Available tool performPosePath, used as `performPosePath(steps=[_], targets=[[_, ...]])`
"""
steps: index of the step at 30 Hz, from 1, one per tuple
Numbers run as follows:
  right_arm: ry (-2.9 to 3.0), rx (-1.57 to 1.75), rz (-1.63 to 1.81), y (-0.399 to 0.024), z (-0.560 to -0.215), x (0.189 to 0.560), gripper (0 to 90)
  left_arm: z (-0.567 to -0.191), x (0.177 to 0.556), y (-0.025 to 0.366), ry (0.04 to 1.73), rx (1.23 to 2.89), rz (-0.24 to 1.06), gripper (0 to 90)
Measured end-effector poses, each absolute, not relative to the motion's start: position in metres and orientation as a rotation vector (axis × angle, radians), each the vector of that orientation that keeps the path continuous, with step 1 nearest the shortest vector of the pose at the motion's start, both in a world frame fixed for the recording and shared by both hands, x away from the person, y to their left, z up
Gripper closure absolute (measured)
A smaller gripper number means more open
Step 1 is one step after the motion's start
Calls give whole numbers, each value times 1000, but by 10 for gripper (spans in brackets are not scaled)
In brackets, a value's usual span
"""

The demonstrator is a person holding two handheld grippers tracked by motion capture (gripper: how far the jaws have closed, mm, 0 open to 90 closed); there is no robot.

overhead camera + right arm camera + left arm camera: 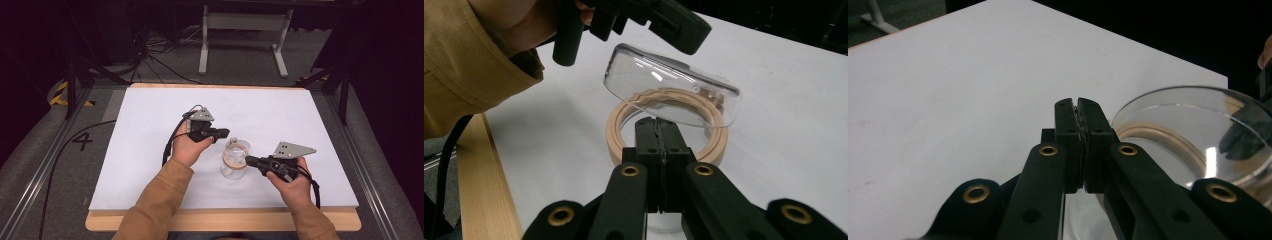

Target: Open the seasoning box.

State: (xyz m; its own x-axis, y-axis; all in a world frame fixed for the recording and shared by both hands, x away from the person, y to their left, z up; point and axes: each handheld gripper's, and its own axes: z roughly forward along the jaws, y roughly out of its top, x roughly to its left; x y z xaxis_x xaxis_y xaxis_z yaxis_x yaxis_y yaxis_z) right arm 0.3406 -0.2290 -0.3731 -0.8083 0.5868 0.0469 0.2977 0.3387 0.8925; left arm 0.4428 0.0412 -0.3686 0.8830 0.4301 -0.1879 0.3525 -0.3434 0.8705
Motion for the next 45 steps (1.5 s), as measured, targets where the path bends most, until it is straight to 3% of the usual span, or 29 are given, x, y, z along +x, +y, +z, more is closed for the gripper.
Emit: performPosePath(steps=[25,45], targets=[[2297,739,1523,-231,-355,377,900,-368,408,108,701,1988,145,882],[2309,797,1546,-231,-361,417,900,-377,387,156,829,1990,170,879]])
